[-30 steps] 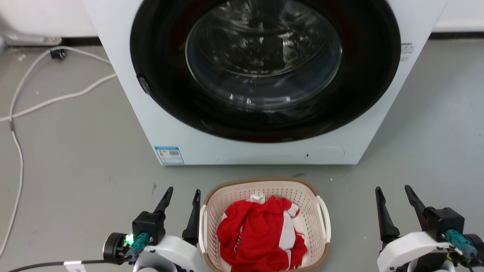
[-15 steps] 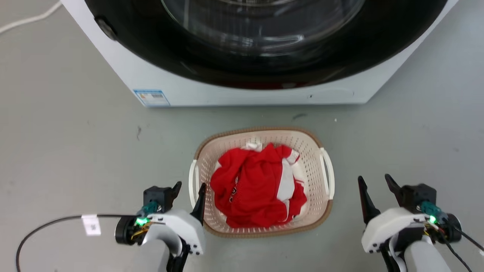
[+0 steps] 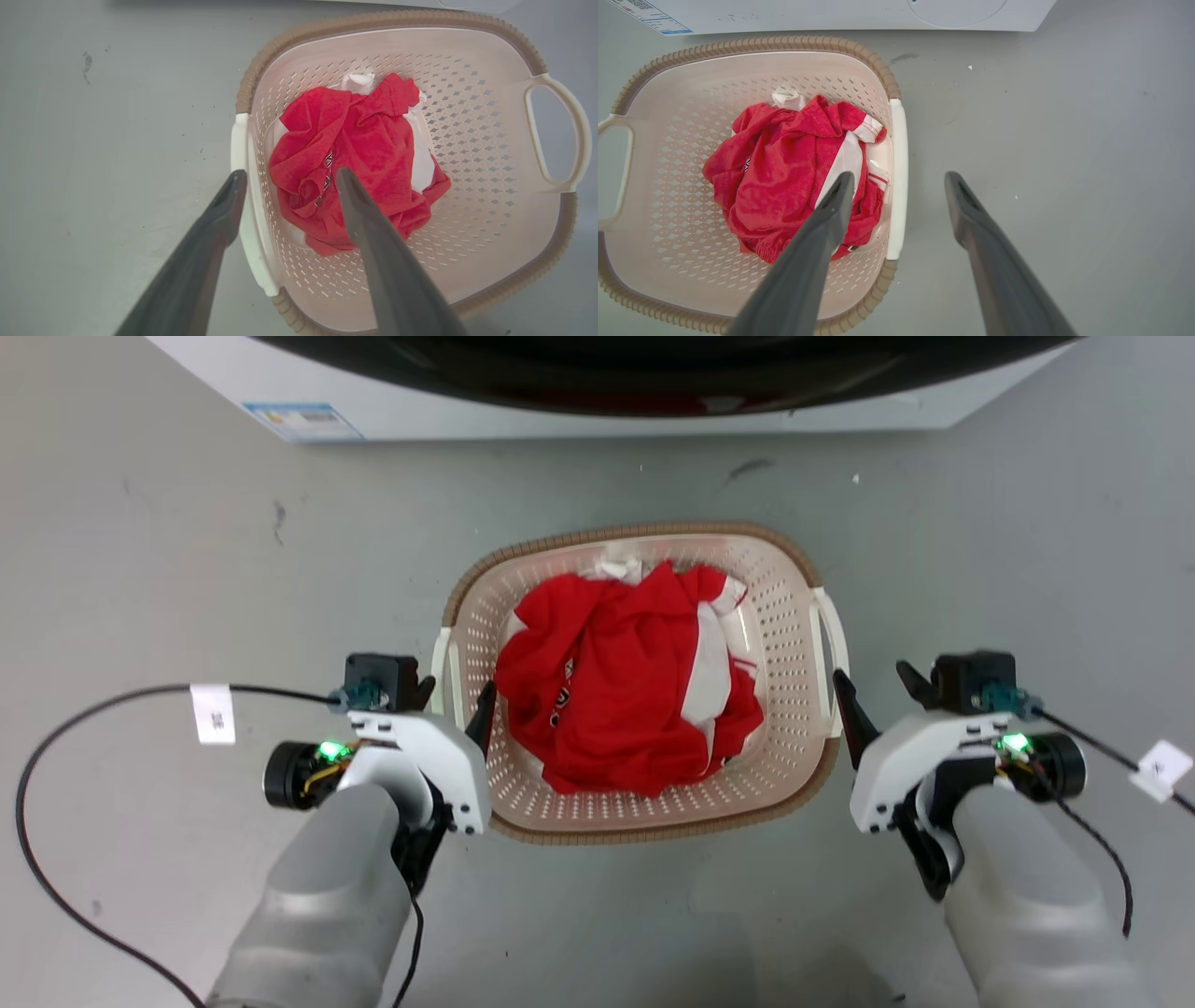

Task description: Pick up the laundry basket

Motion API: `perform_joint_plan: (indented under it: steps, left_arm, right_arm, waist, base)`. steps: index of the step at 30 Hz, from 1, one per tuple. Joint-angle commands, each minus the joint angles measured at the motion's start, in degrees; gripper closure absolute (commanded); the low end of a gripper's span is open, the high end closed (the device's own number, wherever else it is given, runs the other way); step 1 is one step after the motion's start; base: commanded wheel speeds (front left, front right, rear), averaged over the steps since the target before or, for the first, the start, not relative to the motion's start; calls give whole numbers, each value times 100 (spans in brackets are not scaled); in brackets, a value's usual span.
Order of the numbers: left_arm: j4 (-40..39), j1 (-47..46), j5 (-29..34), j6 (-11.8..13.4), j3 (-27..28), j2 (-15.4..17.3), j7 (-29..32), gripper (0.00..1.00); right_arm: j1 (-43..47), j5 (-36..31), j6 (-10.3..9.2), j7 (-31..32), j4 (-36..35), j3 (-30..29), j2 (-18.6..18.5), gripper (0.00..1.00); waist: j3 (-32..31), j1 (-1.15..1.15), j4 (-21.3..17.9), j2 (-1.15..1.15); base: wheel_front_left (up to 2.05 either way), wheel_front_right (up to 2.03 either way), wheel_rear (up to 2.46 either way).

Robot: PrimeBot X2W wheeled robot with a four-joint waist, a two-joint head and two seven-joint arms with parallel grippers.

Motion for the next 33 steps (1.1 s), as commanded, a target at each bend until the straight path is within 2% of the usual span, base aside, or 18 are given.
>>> perform_joint_plan:
  steps: [1, 7, 22, 23, 24, 25, 33]
  left_arm:
    - [67, -258, -169, 6, -165, 87, 128, 0]
    - [208, -653, -627, 4, -644, 293, 489, 0]
    - [314, -1289, -1503, 4, -1485, 541, 964, 0]
    - [306, -1321, -1567, 4, -1536, 536, 995, 37]
    - [295, -1355, -1616, 4, -1589, 546, 1011, 64]
    - [280, -1369, -1674, 4, -1651, 544, 1044, 100]
    - [276, -1371, -2076, -9, -2060, 530, 1093, 100]
  right_arm:
    - [-385, 81, -4, -12, 279, 105, 1, 0]
    - [-1118, 336, -4, 207, 1081, 423, 2, 0]
    - [-1947, 945, -4, 547, 1679, 1175, 0, 0]
    - [-1955, 1014, -4, 611, 1690, 1238, 0, 47]
    - [-1979, 1070, -3, 635, 1691, 1297, 2, 73]
    - [-2012, 1114, -3, 650, 1691, 1354, 2, 100]
    - [-1909, 1541, 6, 909, 1702, 1820, 17, 100]
  waist:
    - [402, -1, 0, 0]
    - [798, -1, -15, 0]
    - [1309, -1, -12, 0]
    - [1323, -1, -4, 0]
    - [1335, -1, 2, 0]
    - [1343, -1, 1, 0]
    - [1193, -1, 1, 0]
  base:
    - [0, 0, 0]
    - [0, 0, 0]
    - [0, 0, 0]
    - [0, 0, 0]
    - [0, 0, 0]
    - [0, 0, 0]
    - [0, 0, 0]
